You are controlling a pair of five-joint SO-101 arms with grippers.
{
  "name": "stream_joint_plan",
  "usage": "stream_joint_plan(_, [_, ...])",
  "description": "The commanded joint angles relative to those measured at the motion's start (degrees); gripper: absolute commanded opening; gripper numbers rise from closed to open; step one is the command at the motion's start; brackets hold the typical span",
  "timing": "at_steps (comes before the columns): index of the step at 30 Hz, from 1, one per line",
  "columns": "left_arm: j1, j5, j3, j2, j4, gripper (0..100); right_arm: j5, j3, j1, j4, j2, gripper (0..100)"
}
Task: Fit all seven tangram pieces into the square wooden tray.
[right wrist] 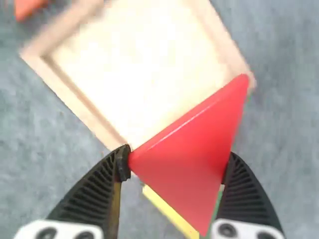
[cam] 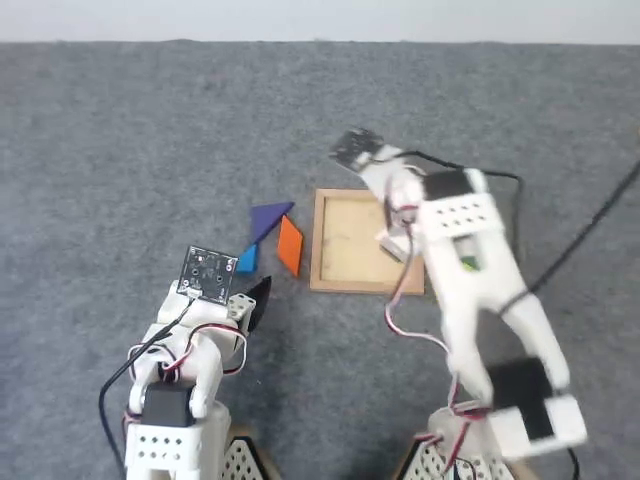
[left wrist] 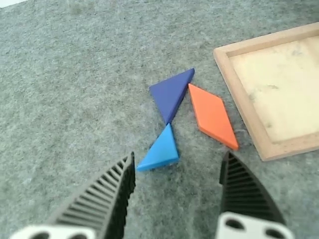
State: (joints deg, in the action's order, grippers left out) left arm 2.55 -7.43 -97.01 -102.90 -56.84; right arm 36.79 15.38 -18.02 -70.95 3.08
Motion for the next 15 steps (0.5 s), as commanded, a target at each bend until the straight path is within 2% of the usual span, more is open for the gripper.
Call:
stream_joint_plan(1, [0.18, -0.26, 0.57, -0.88, -0.53, 27, 2.46, -13.36, -2.15, -0.66, -9.45, 15.4])
stream_joint_plan(9, [0.18, -0.26, 0.57, -0.88, -0.53, 27, 12.66, -30.33, -4.88, -0.57, -28.44, 13.2])
stream_joint_plan(12, [0.18, -0.26, 0.57, -0.88, -0.53, 27, 14.33, -34.64, -5.93, -0.75, -32.92, 4.3])
stream_joint_plan(15, [0.18, -0.26, 0.57, -0.88, -0.53, 27, 14.59, -36.04, -6.2, -0.84, -35.03, 5.9])
